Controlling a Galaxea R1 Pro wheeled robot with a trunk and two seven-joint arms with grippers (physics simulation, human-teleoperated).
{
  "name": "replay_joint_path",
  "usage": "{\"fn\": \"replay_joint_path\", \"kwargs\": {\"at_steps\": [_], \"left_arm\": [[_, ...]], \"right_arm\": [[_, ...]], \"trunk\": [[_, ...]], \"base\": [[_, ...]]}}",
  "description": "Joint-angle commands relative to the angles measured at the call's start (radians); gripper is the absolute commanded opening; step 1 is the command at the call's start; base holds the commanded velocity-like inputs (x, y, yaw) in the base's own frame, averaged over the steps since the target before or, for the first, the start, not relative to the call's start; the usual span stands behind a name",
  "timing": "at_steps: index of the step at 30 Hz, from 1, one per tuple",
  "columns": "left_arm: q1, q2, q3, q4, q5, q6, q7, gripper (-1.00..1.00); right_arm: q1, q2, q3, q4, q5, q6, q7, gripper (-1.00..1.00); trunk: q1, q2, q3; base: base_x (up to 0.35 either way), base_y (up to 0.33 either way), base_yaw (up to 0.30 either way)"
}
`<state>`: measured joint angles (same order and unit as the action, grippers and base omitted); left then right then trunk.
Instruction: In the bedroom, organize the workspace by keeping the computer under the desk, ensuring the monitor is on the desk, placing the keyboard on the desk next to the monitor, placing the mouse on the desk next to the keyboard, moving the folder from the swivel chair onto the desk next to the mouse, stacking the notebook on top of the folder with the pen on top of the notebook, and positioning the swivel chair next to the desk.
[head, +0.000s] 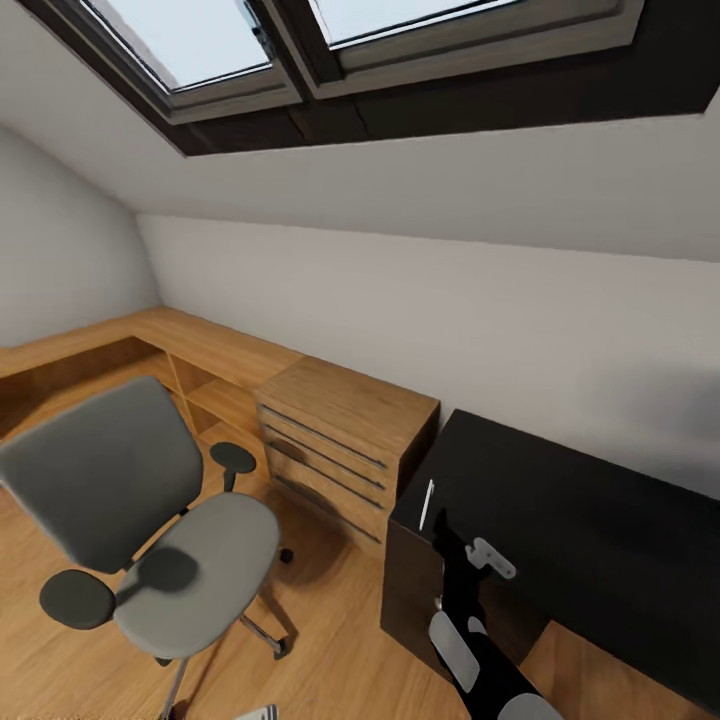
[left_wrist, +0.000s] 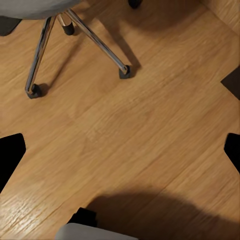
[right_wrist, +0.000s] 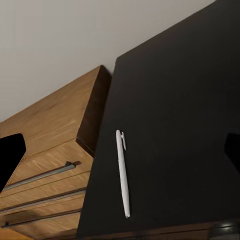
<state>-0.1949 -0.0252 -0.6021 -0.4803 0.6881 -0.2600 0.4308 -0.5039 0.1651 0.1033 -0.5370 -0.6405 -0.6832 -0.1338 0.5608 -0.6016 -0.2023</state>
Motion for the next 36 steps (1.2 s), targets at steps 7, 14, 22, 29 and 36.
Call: {"fn": "replay_joint_path", "kwargs": {"at_steps": [7, 14, 22, 29, 36], "left_arm": [[-0.001, 0.001, -0.008, 0.000, 0.010, -0.007, 0.006, 1.00], [-0.001, 0.001, -0.008, 0.000, 0.010, -0.007, 0.006, 1.00], [-0.001, 0.001, -0.008, 0.000, 0.010, -0.007, 0.006, 1.00], [-0.001, 0.001, -0.008, 0.000, 0.009, -0.007, 0.006, 1.00], [-0.001, 0.001, -0.008, 0.000, 0.008, -0.007, 0.006, 1.00]], "right_arm": [[-0.001, -0.001, 0.008, -0.007, -0.004, -0.004, -0.006, 1.00], [-0.001, 0.003, 0.011, -0.010, -0.004, -0.005, -0.002, 1.00], [-0.001, 0.005, 0.011, -0.042, -0.004, -0.007, -0.002, 1.00], [0.001, 0.004, 0.010, -0.079, -0.003, -0.007, -0.003, 1.00], [0.001, -0.002, 0.011, -0.086, 0.008, -0.002, -0.007, 1.00]], "trunk": [[0.000, -0.001, 0.000], [0.000, -0.001, 0.001], [0.000, -0.001, 0.001], [0.000, -0.001, 0.001], [0.000, -0.001, 0.001]], "base": [[0.000, 0.000, 0.050], [0.000, 0.000, 0.007], [0.000, 0.000, 0.000], [0.000, 0.000, 0.000], [0.000, 0.000, 0.000]]}}
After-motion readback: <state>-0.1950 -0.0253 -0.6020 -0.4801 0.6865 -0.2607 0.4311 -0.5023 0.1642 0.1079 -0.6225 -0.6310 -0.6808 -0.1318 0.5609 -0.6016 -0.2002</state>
